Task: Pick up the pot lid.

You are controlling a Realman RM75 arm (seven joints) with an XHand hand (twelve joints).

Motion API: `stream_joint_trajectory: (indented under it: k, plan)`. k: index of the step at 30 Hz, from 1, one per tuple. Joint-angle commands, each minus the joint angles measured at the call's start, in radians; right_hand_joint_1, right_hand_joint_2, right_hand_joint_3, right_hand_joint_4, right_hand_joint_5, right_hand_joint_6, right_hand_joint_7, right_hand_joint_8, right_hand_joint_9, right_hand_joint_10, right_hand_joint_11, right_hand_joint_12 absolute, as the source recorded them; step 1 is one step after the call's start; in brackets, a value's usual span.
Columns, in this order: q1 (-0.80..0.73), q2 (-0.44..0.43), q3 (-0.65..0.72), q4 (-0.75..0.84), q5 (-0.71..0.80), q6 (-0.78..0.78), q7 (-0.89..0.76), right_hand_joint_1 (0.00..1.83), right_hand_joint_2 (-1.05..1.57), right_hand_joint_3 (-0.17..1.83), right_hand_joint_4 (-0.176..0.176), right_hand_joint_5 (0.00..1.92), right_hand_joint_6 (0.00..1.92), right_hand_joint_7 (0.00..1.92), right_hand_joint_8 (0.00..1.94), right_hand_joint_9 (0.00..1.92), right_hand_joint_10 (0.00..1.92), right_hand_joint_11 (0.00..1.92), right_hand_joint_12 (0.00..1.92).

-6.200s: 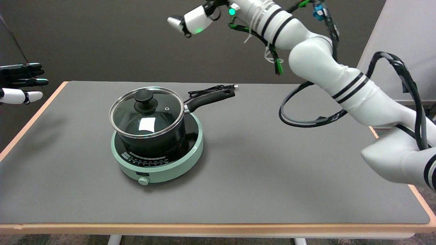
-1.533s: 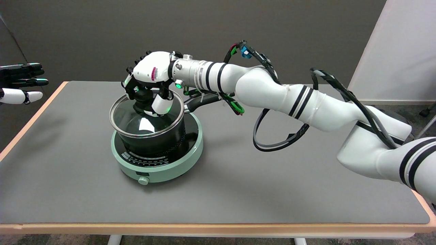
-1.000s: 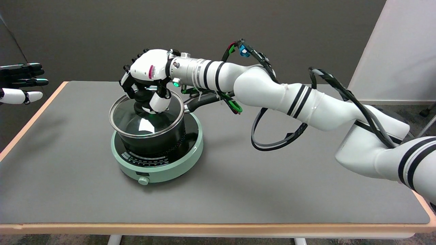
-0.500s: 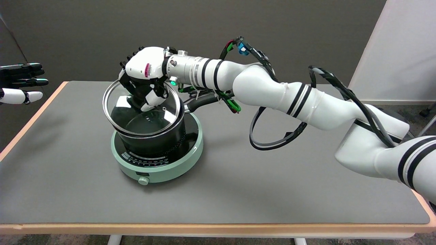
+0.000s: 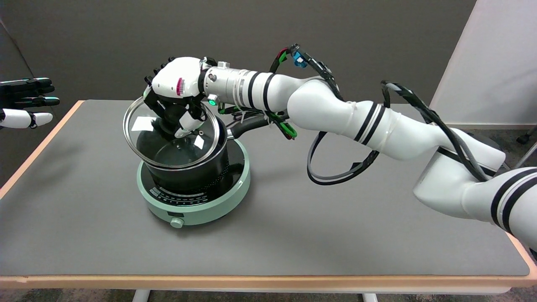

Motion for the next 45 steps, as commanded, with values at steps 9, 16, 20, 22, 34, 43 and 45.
stream_joint_trajectory:
  k: [9, 16, 20, 22, 34, 43, 45]
  plan:
    - [0.043, 0.028, 0.001, 0.088, 0.001, -0.003, -0.045, 1.38, 0.78, 0.65, 0.176, 0.73, 1.23, 1.0, 1.16, 0.94, 1.27, 0.8, 1.05]
    - [0.088, 0.042, 0.004, 0.101, -0.01, 0.007, -0.046, 1.38, 0.75, 0.7, 0.176, 0.73, 1.23, 1.01, 1.17, 0.93, 1.3, 0.81, 1.05]
    - [0.121, 0.05, 0.003, 0.099, -0.01, 0.003, -0.047, 1.38, 0.75, 0.7, 0.176, 0.73, 1.24, 1.01, 1.17, 0.93, 1.32, 0.81, 1.05]
    - [0.14, 0.054, 0.003, 0.096, -0.01, -0.002, -0.047, 1.38, 0.75, 0.7, 0.176, 0.73, 1.24, 1.01, 1.17, 0.93, 1.32, 0.81, 1.05]
    - [0.197, 0.113, 0.021, 0.039, -0.021, 0.042, -0.142, 1.38, 0.75, 0.69, 0.176, 0.73, 1.24, 1.01, 1.17, 0.93, 1.33, 0.81, 1.06]
    - [0.194, 0.21, 0.062, -0.046, -0.119, 0.104, -0.145, 1.38, 0.75, 0.69, 0.176, 0.73, 1.24, 1.01, 1.17, 0.93, 1.33, 0.81, 1.05]
    - [0.175, 0.236, 0.092, -0.07, -0.157, 0.128, -0.145, 1.38, 0.75, 0.69, 0.176, 0.73, 1.25, 1.01, 1.17, 0.93, 1.32, 0.81, 1.05]
